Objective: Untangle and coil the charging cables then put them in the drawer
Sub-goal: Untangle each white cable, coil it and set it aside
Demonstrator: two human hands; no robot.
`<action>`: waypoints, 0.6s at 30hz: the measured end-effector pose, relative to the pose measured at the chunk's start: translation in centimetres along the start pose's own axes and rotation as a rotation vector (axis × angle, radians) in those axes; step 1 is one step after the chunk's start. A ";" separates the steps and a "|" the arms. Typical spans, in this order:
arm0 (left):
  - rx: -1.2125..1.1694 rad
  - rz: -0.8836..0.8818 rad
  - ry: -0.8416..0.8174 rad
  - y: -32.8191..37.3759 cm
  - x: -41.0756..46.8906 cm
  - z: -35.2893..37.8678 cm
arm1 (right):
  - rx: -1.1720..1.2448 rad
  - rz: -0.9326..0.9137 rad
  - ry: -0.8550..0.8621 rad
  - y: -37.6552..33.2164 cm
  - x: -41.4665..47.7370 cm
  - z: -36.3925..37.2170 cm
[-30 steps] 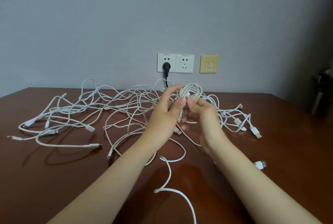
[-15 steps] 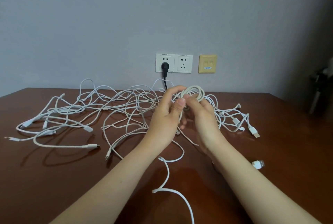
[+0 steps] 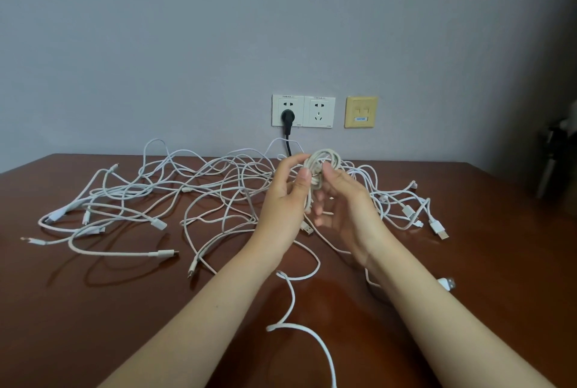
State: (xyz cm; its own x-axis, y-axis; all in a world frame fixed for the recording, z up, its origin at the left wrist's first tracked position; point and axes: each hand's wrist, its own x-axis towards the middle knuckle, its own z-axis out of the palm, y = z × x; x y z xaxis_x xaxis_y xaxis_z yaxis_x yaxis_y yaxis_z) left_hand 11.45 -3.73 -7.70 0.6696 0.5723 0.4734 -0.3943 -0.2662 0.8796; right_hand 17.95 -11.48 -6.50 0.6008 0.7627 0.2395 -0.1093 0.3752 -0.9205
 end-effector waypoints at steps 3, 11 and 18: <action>0.059 -0.039 0.008 0.1 0.2 -0.3 | -0.046 0.023 0.038 -0.1 0.0 0.1; -0.025 -0.209 0.109 1.9 0.9 -1.9 | -0.072 0.043 0.017 -0.5 0.2 1.4; 0.033 -0.205 0.204 4.8 1.3 -4.1 | -0.346 -0.063 -0.041 -2.0 0.4 5.5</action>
State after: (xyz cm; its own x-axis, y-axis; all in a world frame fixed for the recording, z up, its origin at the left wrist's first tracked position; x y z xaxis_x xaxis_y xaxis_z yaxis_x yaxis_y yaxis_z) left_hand 7.85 -1.05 -3.00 0.5914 0.7601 0.2692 -0.2406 -0.1523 0.9586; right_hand 14.03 -8.99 -2.87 0.5646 0.7669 0.3052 0.2060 0.2271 -0.9518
